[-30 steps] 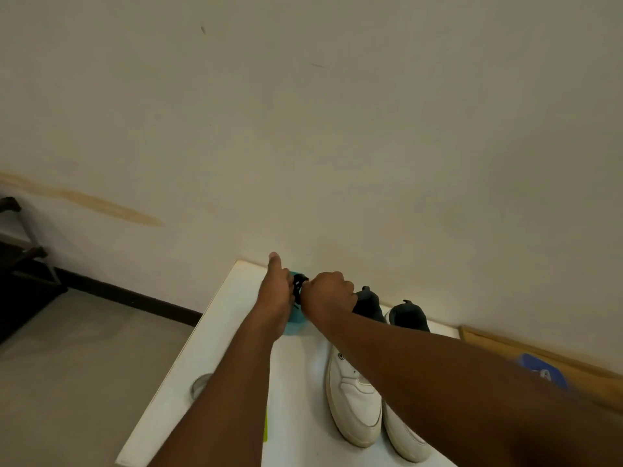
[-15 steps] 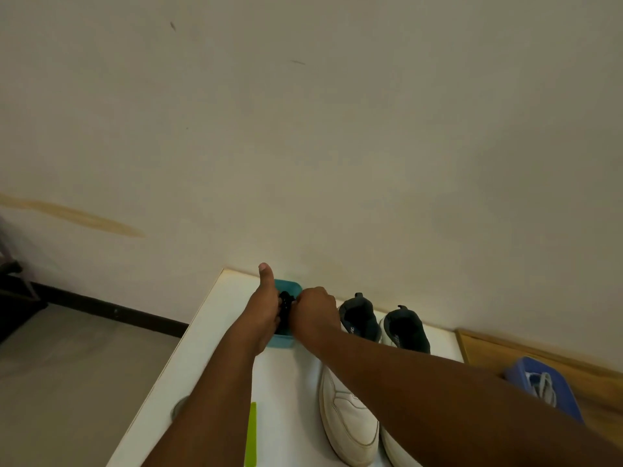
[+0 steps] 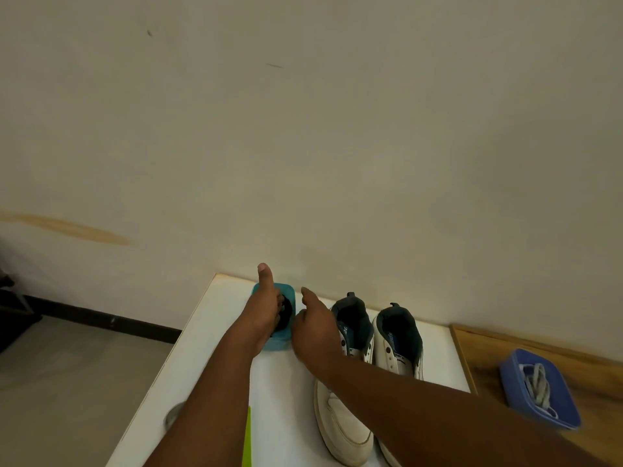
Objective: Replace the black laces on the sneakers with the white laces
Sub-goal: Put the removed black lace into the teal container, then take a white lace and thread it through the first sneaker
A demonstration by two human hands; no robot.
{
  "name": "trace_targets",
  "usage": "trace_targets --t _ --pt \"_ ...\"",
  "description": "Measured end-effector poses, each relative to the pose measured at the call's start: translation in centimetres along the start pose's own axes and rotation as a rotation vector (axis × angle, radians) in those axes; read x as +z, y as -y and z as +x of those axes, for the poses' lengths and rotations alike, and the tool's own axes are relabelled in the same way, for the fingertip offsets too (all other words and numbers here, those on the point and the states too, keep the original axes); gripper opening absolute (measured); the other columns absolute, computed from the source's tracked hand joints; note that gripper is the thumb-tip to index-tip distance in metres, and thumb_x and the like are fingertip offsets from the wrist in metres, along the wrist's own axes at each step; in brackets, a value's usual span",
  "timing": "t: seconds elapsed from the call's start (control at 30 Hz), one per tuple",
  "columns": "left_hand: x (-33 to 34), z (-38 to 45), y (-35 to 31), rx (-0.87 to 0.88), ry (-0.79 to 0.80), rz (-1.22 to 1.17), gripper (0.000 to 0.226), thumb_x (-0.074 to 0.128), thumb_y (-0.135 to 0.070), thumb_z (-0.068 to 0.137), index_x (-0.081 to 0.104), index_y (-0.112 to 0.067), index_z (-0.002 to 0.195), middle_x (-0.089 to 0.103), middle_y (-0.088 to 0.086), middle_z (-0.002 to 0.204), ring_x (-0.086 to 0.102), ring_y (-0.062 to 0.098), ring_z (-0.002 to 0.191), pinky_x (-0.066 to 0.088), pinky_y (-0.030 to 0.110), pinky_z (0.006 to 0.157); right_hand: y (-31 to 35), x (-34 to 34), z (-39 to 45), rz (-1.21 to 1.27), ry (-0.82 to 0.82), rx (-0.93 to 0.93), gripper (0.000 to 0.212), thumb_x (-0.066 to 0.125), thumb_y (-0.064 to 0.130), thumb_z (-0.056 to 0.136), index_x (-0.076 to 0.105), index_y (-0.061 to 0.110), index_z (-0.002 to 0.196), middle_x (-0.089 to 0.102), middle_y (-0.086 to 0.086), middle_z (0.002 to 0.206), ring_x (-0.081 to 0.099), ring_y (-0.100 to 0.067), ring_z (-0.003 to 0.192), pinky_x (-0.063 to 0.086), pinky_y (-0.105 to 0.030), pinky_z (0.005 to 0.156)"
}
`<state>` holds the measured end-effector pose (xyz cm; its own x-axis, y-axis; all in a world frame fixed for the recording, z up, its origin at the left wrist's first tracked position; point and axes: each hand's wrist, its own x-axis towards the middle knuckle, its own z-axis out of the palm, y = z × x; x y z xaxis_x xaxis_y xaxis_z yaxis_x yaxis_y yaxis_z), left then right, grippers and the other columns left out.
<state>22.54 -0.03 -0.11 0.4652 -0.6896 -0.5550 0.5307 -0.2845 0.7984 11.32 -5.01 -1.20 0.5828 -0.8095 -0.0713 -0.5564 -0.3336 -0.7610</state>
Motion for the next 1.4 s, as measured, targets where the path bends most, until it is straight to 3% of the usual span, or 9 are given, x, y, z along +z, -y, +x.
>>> trace_targets --t 0.1,0.17,0.27,0.37,0.47,0.73,0.87,1.2,1.4 --pt "0.8 -1.4 -0.1 0.260 -0.163 0.240 0.091 0.015 -0.082 0.087 0.054 -0.019 0.140 0.060 0.003 0.132 0.057 0.019 0.117 0.041 0.036 0.104 -0.7 0.5 -0.2 -0.081 -0.058 -0.134 0.055 0.038 0.027 0.108 0.023 0.028 0.160 0.035 0.003 0.162 0.033 -0.010 0.147 0.029 -0.023 0.119" --pt "1.3 -2.5 0.4 0.540 -0.353 0.471 0.077 0.016 -0.074 0.094 0.051 -0.026 0.143 0.057 -0.003 0.142 0.054 0.018 0.126 0.038 0.035 0.108 -1.2 0.6 -0.3 -0.220 -0.112 -0.256 0.060 0.035 0.041 0.108 0.010 0.033 0.162 0.015 0.004 0.169 0.007 -0.016 0.157 0.016 -0.037 0.127" --pt "1.3 -2.9 1.4 0.846 -0.495 0.793 0.071 0.015 -0.071 0.098 0.030 -0.033 0.156 0.032 -0.006 0.162 0.022 0.015 0.152 0.017 0.039 0.122 -1.2 -0.2 -0.8 -0.439 -0.158 -0.368 0.073 0.038 0.054 0.106 -0.007 0.037 0.161 -0.011 0.003 0.171 -0.019 -0.023 0.155 -0.003 -0.045 0.126" --pt "1.2 -3.1 1.3 0.906 -0.564 1.044 0.074 0.006 -0.073 0.097 0.014 -0.035 0.160 0.011 -0.004 0.168 -0.002 0.018 0.156 0.000 0.051 0.125 -0.7 -1.3 -1.8 -0.613 -0.191 -0.452 0.079 0.034 0.062 0.102 -0.011 0.035 0.161 -0.022 -0.006 0.168 -0.027 -0.032 0.152 -0.008 -0.055 0.124" --pt "1.8 -4.4 0.5 0.949 -0.609 1.210 0.075 0.002 -0.074 0.095 0.002 -0.036 0.160 -0.005 -0.003 0.169 -0.014 0.024 0.154 -0.005 0.062 0.121 -0.3 -2.9 -2.9 -0.703 -0.230 -0.497 0.079 0.026 0.068 0.100 -0.007 0.032 0.162 -0.019 -0.014 0.168 -0.020 -0.040 0.153 0.003 -0.064 0.123" --pt "5.5 -10.9 -2.8 1.129 -0.642 1.309 0.079 0.018 -0.072 0.095 0.007 -0.029 0.161 -0.004 0.003 0.169 -0.009 0.030 0.155 -0.001 0.069 0.118 1.7 -9.0 -6.2 -0.623 -0.408 -0.472 0.079 0.028 0.068 0.101 -0.001 0.029 0.163 -0.019 -0.013 0.168 -0.018 -0.038 0.154 0.007 -0.065 0.122" --pt "9.2 -15.4 -2.9 1.206 -0.668 1.321 0.080 0.019 -0.070 0.096 0.010 -0.024 0.161 0.000 0.008 0.169 -0.005 0.034 0.155 0.002 0.069 0.118 2.4 -12.7 -9.5 -0.548 -0.581 -0.481 0.081 0.047 0.055 0.102 0.003 0.027 0.163 -0.013 -0.015 0.169 -0.012 -0.039 0.155 0.008 -0.066 0.121" --pt "20.5 -21.1 0.9 1.400 -0.436 1.301 0.077 0.018 -0.065 0.097 0.016 -0.021 0.160 0.003 0.011 0.168 -0.004 0.038 0.154 0.002 0.074 0.114 -2.6 -26.1 -16.3 -0.496 -0.949 -0.379 0.079 0.048 0.052 0.099 0.011 0.018 0.160 0.004 -0.022 0.168 -0.002 -0.042 0.155 0.009 -0.064 0.122" --pt "26.5 -20.7 3.5 1.433 -0.339 1.375 0.065 0.022 -0.055 0.103 0.015 -0.027 0.160 0.004 0.007 0.169 -0.004 0.037 0.154 0.003 0.072 0.116 -7.4 -32.0 -17.5 -0.322 -1.066 -0.427 0.046 0.051 0.029 0.104 0.047 0.015 0.148 0.047 -0.010 0.153 0.041 -0.024 0.144 0.040 -0.047 0.113"
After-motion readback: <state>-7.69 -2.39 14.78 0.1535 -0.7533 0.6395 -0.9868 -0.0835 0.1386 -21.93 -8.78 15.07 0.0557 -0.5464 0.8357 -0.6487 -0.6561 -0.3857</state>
